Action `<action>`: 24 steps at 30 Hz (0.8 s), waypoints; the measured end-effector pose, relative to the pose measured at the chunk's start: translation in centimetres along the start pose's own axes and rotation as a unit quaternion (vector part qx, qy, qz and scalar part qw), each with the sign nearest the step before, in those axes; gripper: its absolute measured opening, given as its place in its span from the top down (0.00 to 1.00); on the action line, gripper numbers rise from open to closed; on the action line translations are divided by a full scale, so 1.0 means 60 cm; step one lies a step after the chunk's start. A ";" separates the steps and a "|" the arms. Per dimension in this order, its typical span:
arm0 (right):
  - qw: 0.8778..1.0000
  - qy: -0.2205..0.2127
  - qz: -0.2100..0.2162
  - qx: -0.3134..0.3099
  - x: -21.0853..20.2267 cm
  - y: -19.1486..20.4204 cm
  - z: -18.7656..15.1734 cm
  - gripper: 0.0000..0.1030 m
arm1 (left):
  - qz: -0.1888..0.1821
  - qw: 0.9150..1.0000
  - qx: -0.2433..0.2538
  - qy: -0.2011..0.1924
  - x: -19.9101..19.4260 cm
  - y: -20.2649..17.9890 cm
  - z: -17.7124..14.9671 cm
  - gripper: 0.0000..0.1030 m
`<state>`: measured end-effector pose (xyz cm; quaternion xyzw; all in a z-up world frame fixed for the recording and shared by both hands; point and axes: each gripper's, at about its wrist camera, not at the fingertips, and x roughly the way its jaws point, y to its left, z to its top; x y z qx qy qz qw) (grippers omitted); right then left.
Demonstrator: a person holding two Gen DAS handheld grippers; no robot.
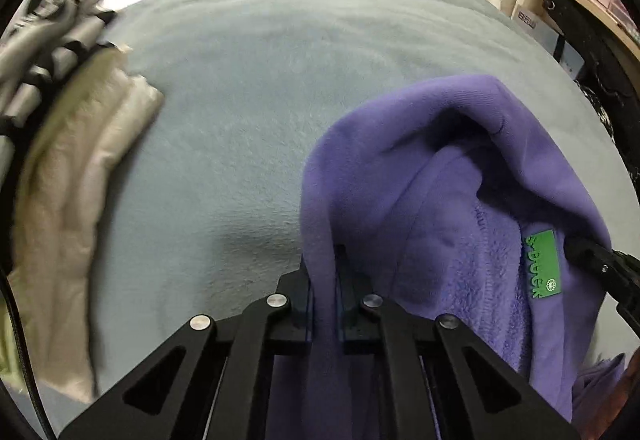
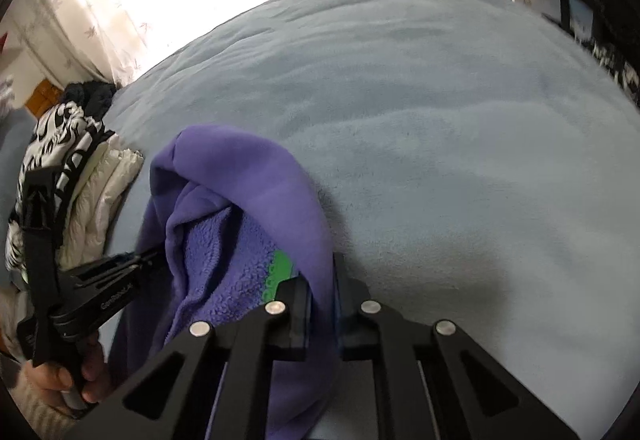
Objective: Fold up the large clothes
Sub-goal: 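Grasp the purple hood with both grippers, then fold the hood down over the printed front with both grippers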
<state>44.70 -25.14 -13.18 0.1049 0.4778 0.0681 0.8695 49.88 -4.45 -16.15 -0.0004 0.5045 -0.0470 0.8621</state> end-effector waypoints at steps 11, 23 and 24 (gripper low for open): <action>0.993 -0.091 0.070 -0.026 -0.203 0.031 -0.043 0.94 | -0.017 0.994 -0.018 -0.103 -0.262 0.059 -0.084 0.96; 0.991 -0.087 0.063 -0.080 -0.339 0.048 -0.261 0.92 | -0.065 0.993 0.017 -0.101 -0.441 0.065 -0.330 0.96; 0.993 -0.068 0.054 -0.079 -0.333 0.042 -0.288 0.92 | -0.068 0.993 0.016 -0.092 -0.439 0.065 -0.349 0.96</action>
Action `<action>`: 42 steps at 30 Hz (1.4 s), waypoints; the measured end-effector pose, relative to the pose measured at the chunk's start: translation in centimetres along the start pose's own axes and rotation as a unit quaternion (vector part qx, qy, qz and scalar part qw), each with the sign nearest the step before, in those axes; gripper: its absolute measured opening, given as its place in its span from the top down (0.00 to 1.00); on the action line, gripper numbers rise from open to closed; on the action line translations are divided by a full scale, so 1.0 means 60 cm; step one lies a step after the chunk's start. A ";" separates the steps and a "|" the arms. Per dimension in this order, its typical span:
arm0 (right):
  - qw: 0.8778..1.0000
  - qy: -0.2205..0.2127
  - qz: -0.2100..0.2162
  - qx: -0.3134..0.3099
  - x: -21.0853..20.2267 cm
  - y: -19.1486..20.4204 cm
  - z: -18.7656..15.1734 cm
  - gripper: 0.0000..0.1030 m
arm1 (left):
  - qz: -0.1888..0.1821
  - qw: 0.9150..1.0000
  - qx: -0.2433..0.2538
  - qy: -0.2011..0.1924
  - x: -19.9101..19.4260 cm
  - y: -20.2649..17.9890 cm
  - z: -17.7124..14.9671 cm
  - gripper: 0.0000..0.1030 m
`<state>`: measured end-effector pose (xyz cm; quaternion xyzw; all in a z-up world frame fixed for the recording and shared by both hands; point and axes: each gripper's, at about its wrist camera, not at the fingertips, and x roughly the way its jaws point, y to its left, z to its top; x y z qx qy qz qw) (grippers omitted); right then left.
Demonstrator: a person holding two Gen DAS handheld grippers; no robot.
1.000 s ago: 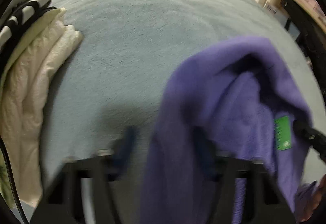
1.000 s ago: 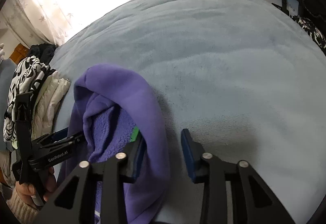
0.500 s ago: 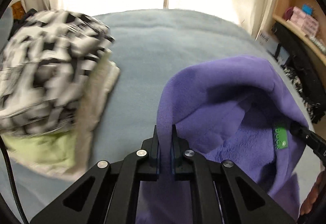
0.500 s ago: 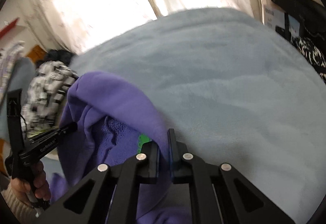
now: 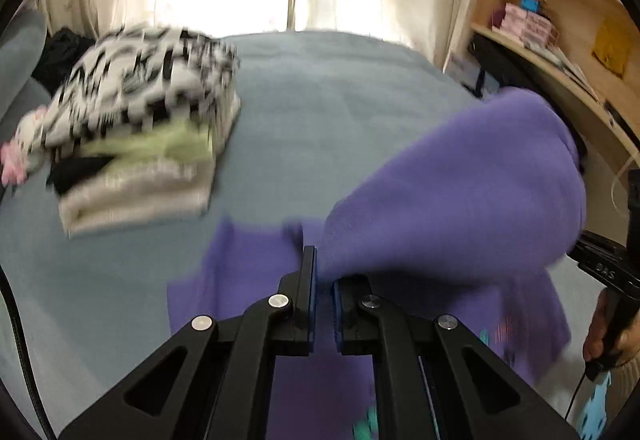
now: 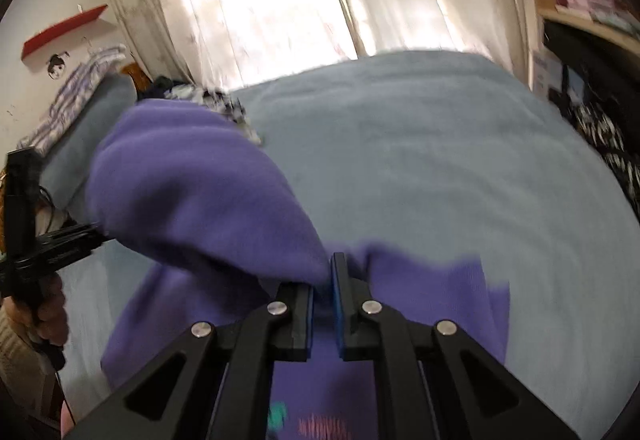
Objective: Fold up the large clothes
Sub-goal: 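Fold the hood down over the printed front with both grippers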
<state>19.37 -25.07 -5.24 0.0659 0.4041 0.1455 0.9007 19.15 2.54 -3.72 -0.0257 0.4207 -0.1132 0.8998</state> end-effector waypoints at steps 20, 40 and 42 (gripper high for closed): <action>0.995 0.094 -0.012 0.035 -0.073 0.043 -0.196 0.74 | -0.039 0.994 -0.002 0.098 -0.071 -0.021 -0.228 0.92; 0.969 0.109 0.117 0.186 -0.026 0.026 -0.172 0.48 | -0.200 0.960 -0.153 0.119 0.012 0.018 -0.204 0.36; 0.965 0.109 0.130 0.202 -0.007 0.019 -0.172 0.48 | -0.205 0.959 -0.156 0.120 0.037 0.019 -0.202 0.36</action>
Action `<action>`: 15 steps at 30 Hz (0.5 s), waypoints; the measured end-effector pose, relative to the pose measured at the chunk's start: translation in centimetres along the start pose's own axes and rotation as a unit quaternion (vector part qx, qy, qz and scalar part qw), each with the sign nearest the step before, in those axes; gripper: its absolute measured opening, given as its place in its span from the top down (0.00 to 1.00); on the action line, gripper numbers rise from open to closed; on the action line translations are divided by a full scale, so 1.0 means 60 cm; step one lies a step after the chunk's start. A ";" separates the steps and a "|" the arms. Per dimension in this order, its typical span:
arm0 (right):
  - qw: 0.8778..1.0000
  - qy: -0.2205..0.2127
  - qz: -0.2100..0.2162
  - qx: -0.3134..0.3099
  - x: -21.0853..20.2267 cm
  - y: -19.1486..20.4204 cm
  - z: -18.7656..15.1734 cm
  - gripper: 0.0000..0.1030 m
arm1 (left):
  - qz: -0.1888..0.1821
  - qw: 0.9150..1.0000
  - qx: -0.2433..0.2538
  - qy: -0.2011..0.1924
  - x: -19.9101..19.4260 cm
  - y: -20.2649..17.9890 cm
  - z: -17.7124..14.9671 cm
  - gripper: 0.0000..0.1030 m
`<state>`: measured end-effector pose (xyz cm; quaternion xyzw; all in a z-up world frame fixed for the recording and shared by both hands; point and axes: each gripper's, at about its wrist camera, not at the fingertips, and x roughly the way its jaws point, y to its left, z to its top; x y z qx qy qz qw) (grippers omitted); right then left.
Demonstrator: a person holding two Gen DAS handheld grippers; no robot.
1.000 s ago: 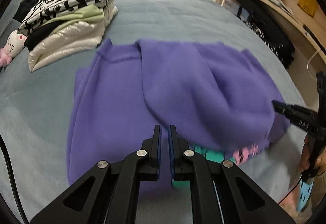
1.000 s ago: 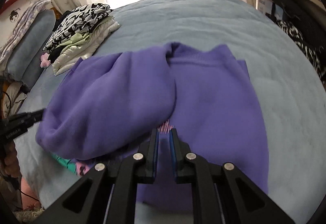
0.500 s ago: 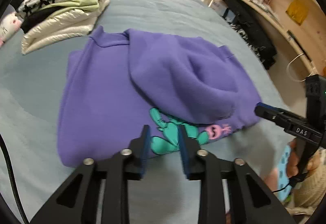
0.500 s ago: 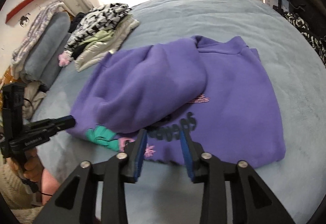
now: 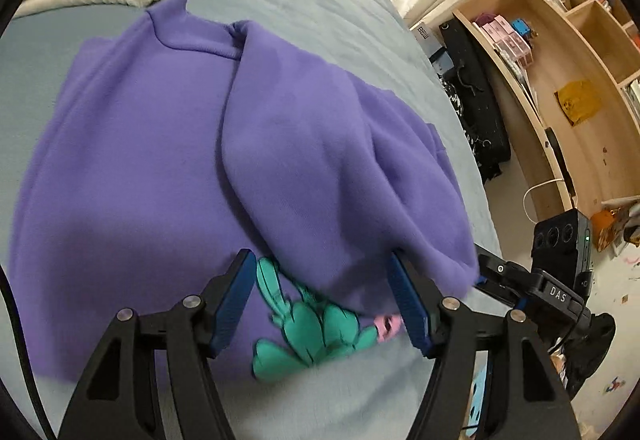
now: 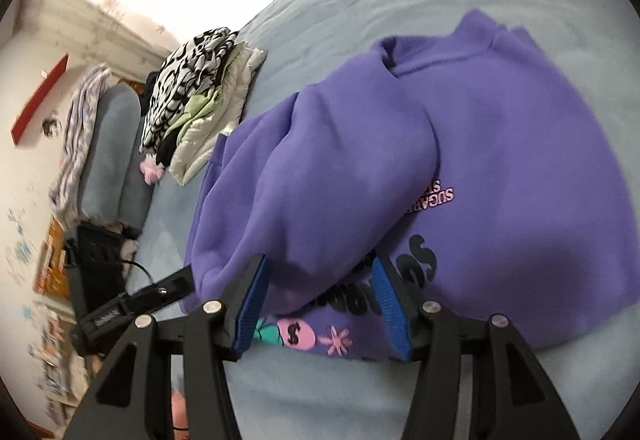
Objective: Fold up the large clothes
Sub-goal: 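Fold the hood down over the printed front with both grippers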
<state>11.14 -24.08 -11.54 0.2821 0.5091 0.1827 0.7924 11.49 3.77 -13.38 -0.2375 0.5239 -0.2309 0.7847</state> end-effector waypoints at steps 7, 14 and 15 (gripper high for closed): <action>0.999 0.001 0.028 0.024 0.045 -0.022 0.020 0.48 | -0.038 0.999 -0.002 -0.016 0.048 0.007 0.024 0.35; 0.998 -0.047 -0.015 -0.031 0.040 0.006 0.030 0.86 | 0.016 0.998 0.005 -0.062 0.042 -0.038 0.041 0.86; 0.997 -0.064 -0.023 -0.035 0.029 0.015 0.030 0.87 | 0.026 0.998 0.005 -0.065 0.038 -0.043 0.043 0.88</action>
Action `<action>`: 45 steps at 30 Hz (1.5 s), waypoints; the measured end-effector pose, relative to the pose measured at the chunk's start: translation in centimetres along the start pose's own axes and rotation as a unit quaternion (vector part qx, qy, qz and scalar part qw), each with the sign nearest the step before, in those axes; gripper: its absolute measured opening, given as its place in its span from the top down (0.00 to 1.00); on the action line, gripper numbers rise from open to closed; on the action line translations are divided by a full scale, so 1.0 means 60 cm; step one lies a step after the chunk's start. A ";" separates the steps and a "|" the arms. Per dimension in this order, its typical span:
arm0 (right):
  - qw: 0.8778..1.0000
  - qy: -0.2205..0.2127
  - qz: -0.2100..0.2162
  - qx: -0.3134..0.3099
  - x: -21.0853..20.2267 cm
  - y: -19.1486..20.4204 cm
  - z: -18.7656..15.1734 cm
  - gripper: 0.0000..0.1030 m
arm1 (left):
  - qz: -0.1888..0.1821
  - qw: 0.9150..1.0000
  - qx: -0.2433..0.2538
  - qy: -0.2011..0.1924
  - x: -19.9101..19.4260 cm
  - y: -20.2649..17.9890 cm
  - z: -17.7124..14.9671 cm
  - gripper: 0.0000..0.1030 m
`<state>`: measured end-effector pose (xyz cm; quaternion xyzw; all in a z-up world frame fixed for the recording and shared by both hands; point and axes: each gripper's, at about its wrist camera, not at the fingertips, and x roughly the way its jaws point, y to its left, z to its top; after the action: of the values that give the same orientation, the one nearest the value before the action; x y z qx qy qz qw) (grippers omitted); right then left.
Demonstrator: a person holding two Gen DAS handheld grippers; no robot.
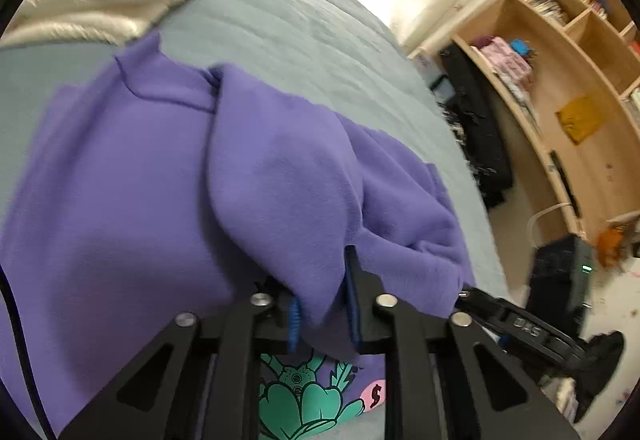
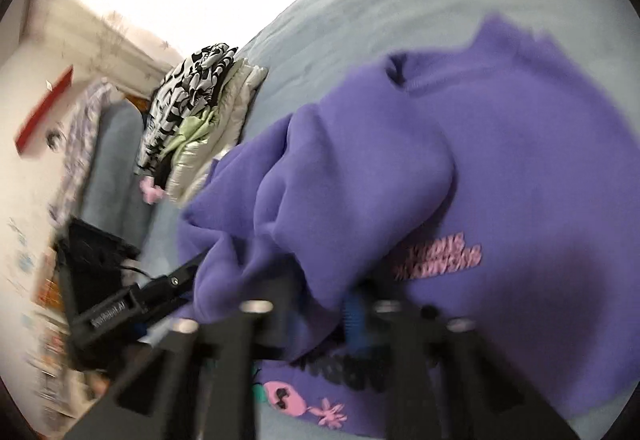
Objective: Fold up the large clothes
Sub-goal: 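Fold the hood down over the printed front with both grippers, then smooth the hood flat on the hoodie with both grippers, then release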
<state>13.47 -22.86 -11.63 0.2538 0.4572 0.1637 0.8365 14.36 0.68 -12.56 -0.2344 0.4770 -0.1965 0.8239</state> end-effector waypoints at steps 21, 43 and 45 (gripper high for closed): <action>0.993 0.018 -0.109 -0.029 -0.050 -0.003 -0.074 0.69 | 0.165 0.986 0.033 0.008 -0.039 0.004 -0.080 0.44; 0.979 -0.025 -0.129 -0.157 0.107 0.087 0.035 0.71 | 0.183 0.979 0.073 -0.056 0.063 -0.047 0.039 0.89; 0.977 -0.023 -0.144 -0.153 0.114 0.055 0.038 0.92 | 0.207 0.973 0.084 -0.058 0.083 -0.035 0.034 0.88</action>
<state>18.85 -17.31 -13.35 0.0581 0.4393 0.1037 0.8904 18.26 -3.36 -13.92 -0.0716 0.4479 -0.0472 0.8899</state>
